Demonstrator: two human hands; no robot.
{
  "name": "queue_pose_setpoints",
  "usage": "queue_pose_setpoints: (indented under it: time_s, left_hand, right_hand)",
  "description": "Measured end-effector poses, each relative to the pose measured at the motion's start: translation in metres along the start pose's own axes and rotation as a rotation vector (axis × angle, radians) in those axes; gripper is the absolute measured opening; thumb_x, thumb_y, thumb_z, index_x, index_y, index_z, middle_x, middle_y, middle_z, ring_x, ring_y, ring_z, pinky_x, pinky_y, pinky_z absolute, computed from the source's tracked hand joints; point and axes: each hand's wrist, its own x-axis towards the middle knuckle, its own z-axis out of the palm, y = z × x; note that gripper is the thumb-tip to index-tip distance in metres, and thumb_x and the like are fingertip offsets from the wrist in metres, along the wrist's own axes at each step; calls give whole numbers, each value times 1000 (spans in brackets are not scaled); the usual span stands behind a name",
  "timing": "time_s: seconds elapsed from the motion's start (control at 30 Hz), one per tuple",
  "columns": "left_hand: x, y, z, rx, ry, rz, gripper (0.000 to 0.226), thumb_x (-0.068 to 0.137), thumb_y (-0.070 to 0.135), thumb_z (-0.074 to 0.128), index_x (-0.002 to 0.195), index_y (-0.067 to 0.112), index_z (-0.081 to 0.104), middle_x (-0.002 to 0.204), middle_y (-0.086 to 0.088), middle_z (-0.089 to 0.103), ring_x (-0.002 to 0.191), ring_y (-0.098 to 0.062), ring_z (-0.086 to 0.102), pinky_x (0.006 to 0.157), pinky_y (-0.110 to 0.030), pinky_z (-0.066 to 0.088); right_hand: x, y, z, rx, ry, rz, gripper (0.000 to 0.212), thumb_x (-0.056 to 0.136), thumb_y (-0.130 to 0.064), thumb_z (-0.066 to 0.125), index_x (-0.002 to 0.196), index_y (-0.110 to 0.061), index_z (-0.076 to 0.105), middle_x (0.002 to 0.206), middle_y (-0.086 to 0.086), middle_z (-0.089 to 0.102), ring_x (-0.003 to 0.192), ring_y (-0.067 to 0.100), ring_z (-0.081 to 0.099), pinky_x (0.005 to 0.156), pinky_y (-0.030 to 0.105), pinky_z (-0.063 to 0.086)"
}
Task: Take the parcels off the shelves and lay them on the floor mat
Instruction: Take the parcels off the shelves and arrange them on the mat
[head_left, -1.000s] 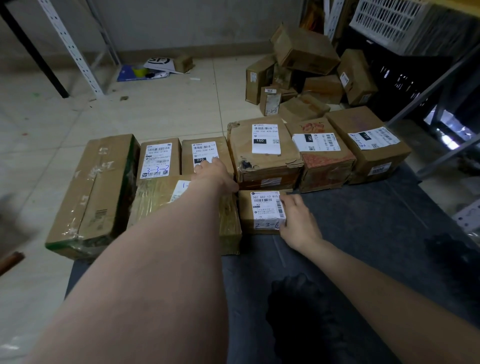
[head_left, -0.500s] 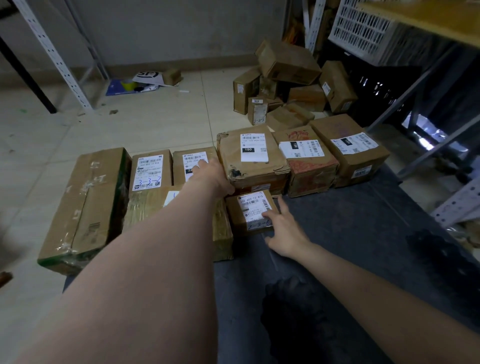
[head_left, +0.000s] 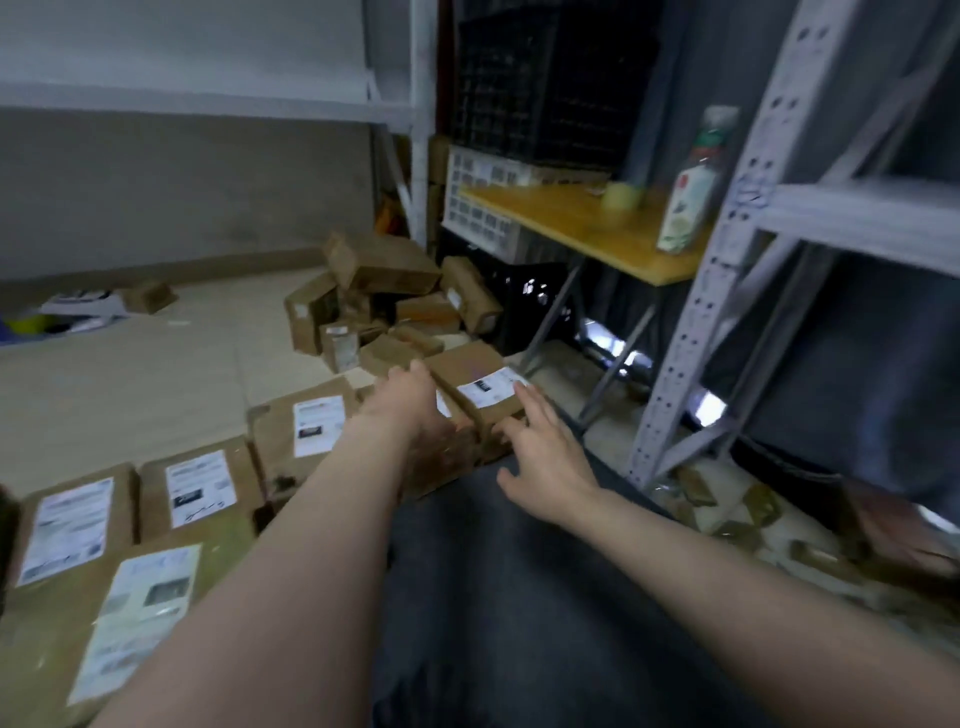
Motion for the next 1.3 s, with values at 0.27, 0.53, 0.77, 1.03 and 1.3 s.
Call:
queue_pose_setpoints:
  time_s: [0.27, 0.53, 0.77, 1.03, 1.3]
  left_hand:
    - [-31, 185, -61, -369, 126, 549, 67, 81, 33, 75, 132, 4, 42, 125, -16, 59, 116, -32, 57, 80, -30, 42]
    - [-105, 295, -88, -428, 232, 883, 62, 87, 37, 67, 136, 8, 43, 130, -14, 57, 118, -32, 56, 96, -41, 47]
    - [-174, 370, -90, -723, 149, 1065, 69, 86, 40, 69, 142, 12, 40, 137, -10, 53, 128, -25, 49, 104, -38, 41]
    - [-218, 409, -50, -923, 81, 1122, 66, 81, 44, 73, 136, 19, 47, 133, -1, 57, 127, -18, 49, 99, -31, 41]
    - [-209, 426, -19, -987, 59, 1101, 61, 80, 44, 73, 133, 24, 51, 129, 4, 58, 123, -13, 51, 92, -26, 38]
  right_hand:
    - [-13, 64, -165, -233, 401, 122, 37, 76, -17, 68, 113, -11, 63, 158, 15, 29, 148, 30, 22, 118, 38, 24]
    - [-75, 119, -311, -488, 649, 285, 34, 68, -16, 70, 100, -9, 62, 141, 15, 48, 132, 34, 41, 99, 42, 37]
    - [-154, 177, -394, -703, 707, 655, 39, 76, -23, 65, 113, -13, 56, 149, 11, 36, 135, 31, 32, 105, 39, 30]
    - [-237, 231, -457, -803, 800, 1098, 64, 73, -35, 75, 127, -14, 49, 150, 16, 33, 133, 38, 33, 110, 44, 30]
    - [-294, 275, -490, -476, 1025, 1484, 98, 64, -47, 84, 141, -12, 33, 145, 16, 38, 131, 37, 40, 104, 42, 36]
